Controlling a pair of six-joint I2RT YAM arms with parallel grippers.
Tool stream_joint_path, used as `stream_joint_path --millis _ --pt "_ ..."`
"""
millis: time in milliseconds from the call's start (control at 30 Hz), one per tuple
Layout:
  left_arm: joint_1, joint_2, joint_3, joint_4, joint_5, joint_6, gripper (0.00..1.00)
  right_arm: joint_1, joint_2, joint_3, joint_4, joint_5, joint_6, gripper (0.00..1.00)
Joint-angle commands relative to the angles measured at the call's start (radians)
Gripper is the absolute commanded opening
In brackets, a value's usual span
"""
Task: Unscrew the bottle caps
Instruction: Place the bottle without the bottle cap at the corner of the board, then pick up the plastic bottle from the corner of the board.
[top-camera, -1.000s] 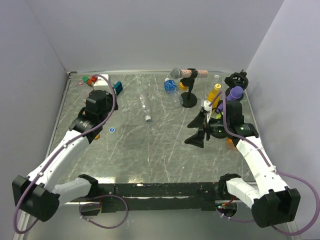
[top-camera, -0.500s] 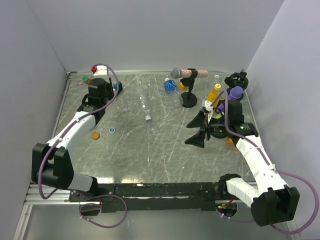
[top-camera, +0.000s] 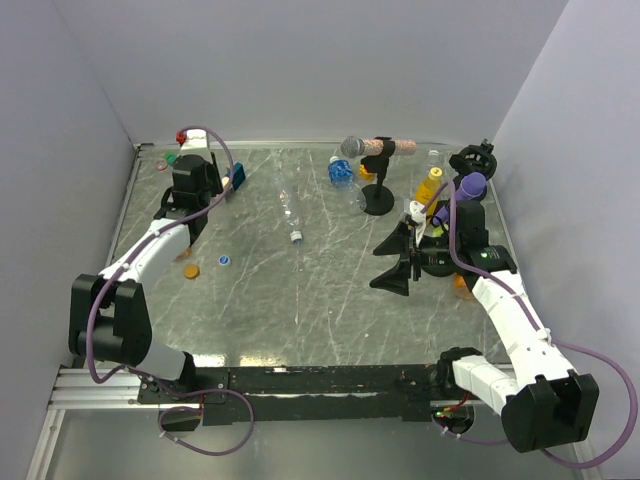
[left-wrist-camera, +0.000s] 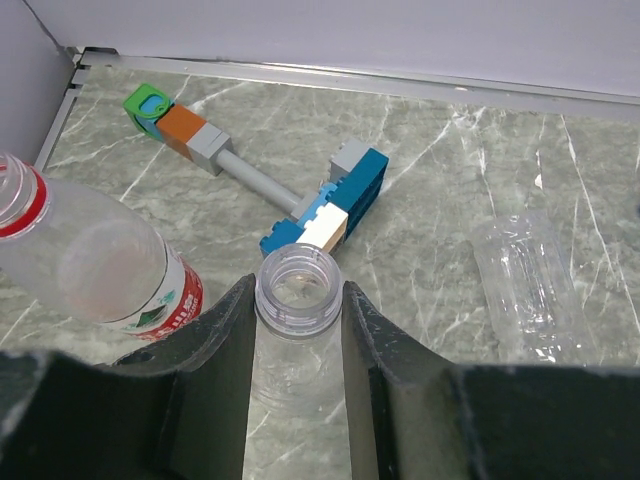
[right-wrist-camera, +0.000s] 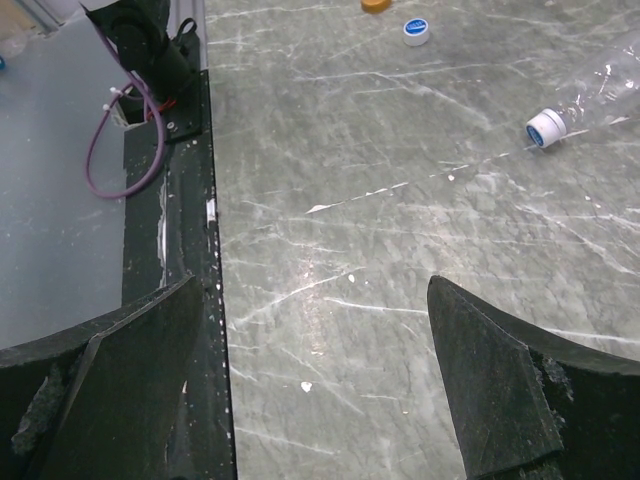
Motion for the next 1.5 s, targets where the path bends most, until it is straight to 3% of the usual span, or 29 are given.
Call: stream_joint_path --millis 0,733,1033,1100,1233,1333,1433,1467 --pt "0.008 -0.027 -0.023 0.071 0.021 -0.021 0.24 -0.011 -0.003 0.012 0.017 -0.036 -0.043 0.99" --pt "0.008 -0.087 -0.058 0.031 0.013 -0.042 0.66 -0.027 0.004 0.016 0.009 -0.057 -0.043 0.99" --pt "0.008 -0.187 0.032 -0.102 0.055 -0.079 0.88 -0.037 0.007 0.016 0.006 -0.065 -0.046 0.99" --pt "0.008 -0.225 0.054 -0.133 0.087 -0.088 0.99 -0.037 0.006 0.016 0.006 -0.065 -0.048 0.99" --pt "0.008 -0.291 0.131 -0.226 0.203 -0.154 0.97 -0.043 0.009 0.017 0.004 -0.060 -0.049 0.99" --pt "0.008 -0.297 0.193 -0.297 0.341 -0.307 0.96 -0.044 0.006 0.017 0.006 -0.059 -0.048 0.99" --pt "-0.015 -0.238 0.271 -0.381 0.609 -0.499 0.97 -0.052 0.009 0.019 0.008 -0.054 -0.043 0.99" --pt "-0.051 -0.218 0.290 -0.409 0.577 -0.513 0.97 -0.055 0.006 0.019 0.008 -0.056 -0.043 0.99"
